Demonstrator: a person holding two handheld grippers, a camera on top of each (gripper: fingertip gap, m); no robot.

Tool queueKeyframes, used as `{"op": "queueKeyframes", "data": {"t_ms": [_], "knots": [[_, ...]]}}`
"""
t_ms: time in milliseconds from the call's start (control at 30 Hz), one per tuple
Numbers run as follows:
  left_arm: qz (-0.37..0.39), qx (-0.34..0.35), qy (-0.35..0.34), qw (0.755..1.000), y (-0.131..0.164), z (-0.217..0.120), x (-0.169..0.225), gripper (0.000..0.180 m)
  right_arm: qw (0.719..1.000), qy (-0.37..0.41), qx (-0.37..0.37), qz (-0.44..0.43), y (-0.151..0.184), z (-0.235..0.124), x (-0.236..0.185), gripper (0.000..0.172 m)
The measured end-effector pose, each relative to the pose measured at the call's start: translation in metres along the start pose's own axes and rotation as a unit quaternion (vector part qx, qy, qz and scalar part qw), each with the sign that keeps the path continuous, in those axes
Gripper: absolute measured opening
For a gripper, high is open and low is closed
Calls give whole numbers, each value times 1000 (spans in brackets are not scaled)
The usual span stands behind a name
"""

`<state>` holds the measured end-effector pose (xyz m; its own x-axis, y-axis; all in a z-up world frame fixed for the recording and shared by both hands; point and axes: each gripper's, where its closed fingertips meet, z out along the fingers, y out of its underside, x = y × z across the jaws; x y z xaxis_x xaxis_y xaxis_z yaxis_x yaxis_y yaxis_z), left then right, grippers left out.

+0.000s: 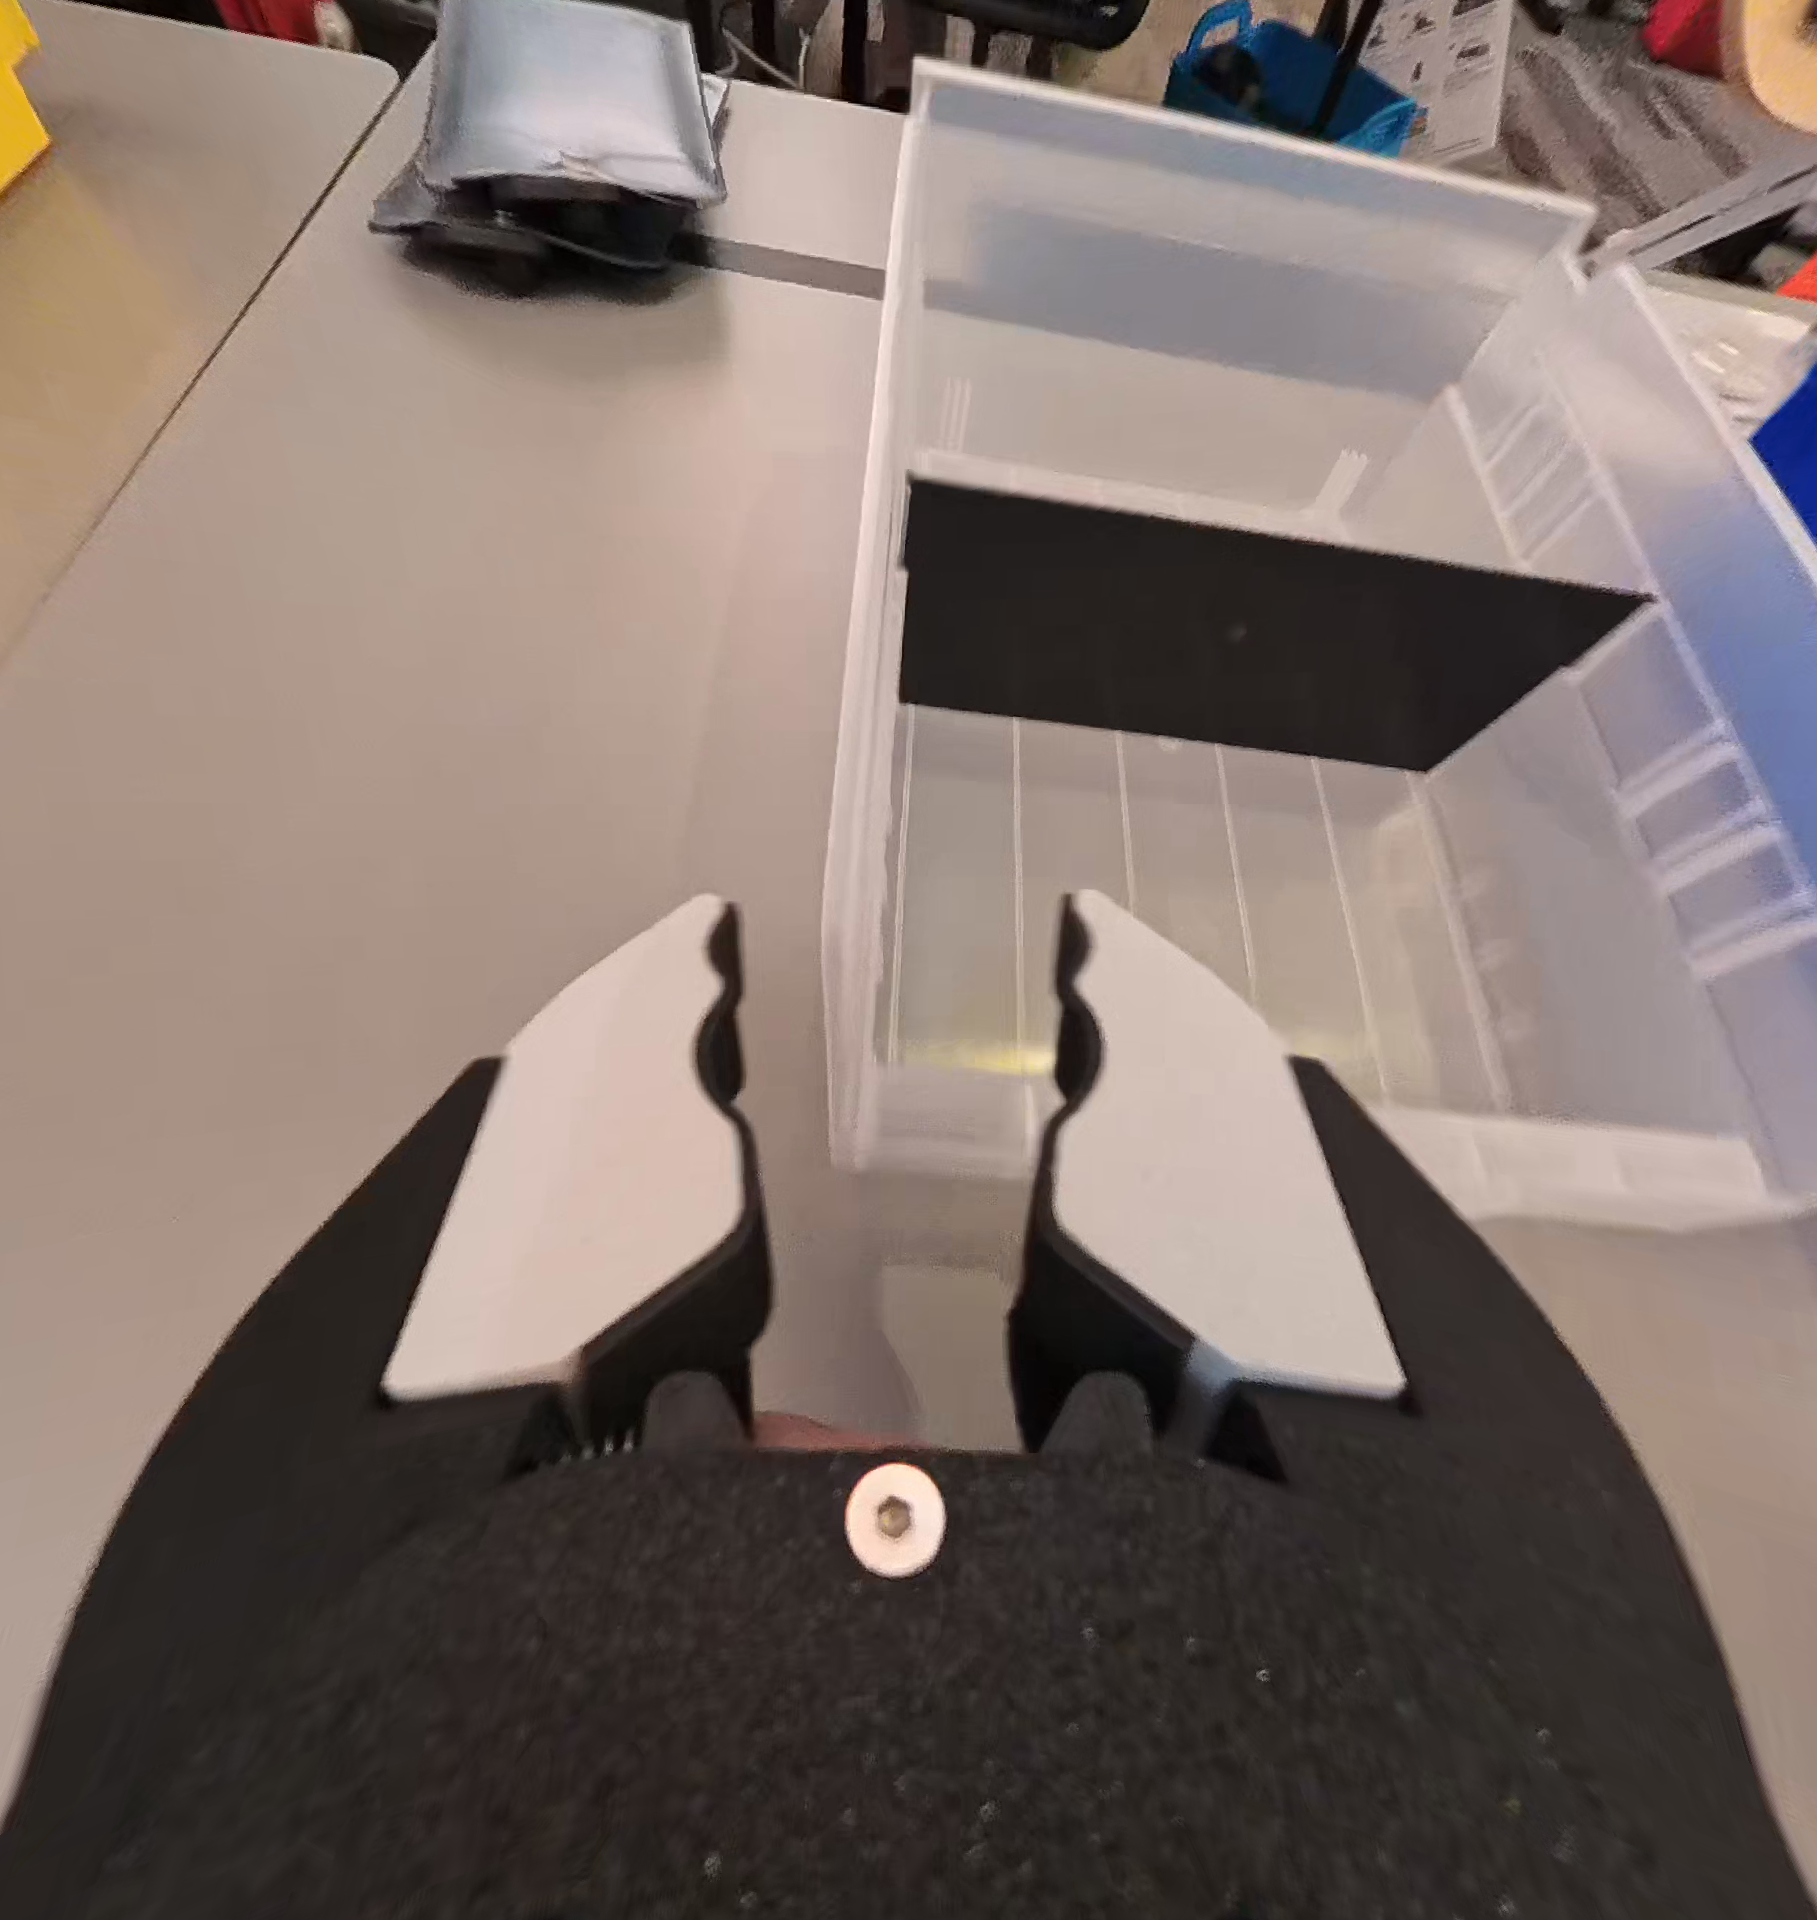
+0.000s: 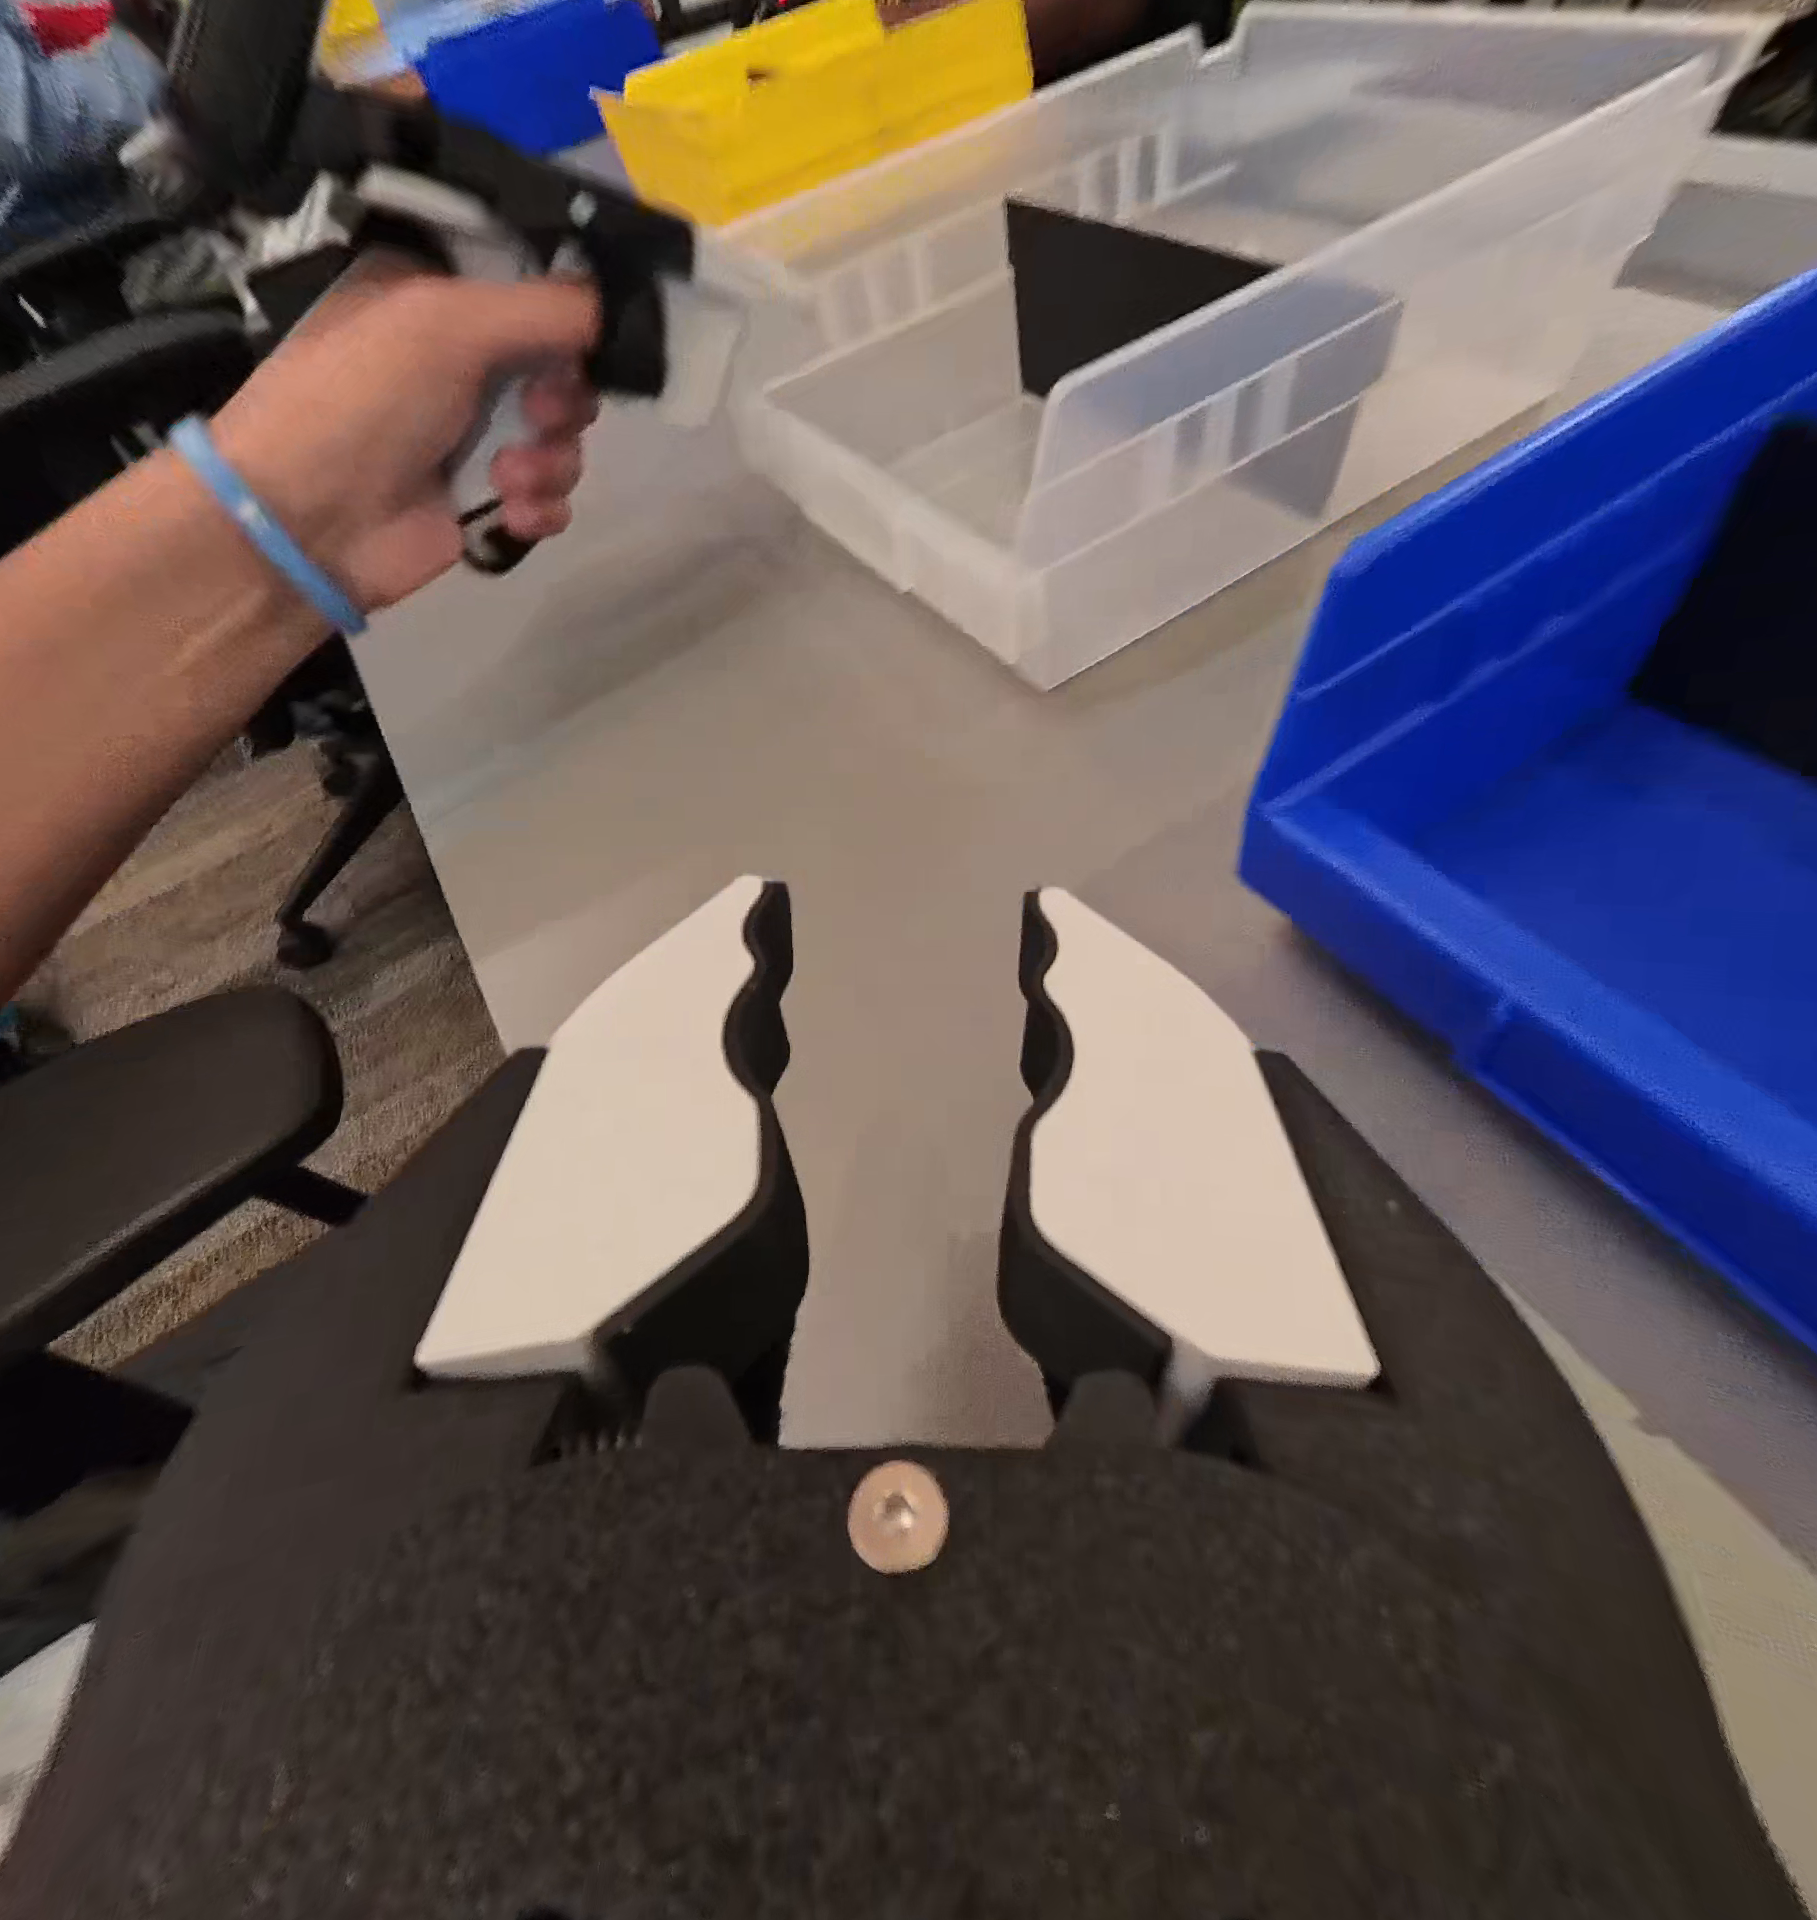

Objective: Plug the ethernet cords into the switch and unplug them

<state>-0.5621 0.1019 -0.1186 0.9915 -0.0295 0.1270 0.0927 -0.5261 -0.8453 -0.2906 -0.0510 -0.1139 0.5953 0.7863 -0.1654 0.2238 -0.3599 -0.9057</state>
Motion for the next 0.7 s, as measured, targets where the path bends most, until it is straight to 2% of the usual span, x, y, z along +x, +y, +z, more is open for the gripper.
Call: {"op": "queueKeyframes", "data": {"t_ms": [67,133,233,400,500,567,633,700], "knots": [[8,-5,-17,1000,-4,10,-6,6,1000,-2,-14,-8,6,8,-5,42],[-8,-15,3,1000,-2,10,0,3,1000,4,-18,-16,7,14,-6,42],[18,-19,-27,999,9,-6,4,3,999,33,-13,-23,-1,22,-2,44],[38,-12,-72,997,39,-54,14,4,996,90,2,1,-19,53,2,61],[26,-11,-72,997,57,-80,20,4,994,103,13,25,-27,74,-2,77],[20,-8,-68,997,66,-95,22,4,991,131,21,23,-33,84,2,82],[6,-7,-59,998,74,-108,23,4,985,171,23,23,-39,90,13,81],[1,-5,-54,999,81,-120,24,4,986,163,11,24,-39,99,10,69]]}}
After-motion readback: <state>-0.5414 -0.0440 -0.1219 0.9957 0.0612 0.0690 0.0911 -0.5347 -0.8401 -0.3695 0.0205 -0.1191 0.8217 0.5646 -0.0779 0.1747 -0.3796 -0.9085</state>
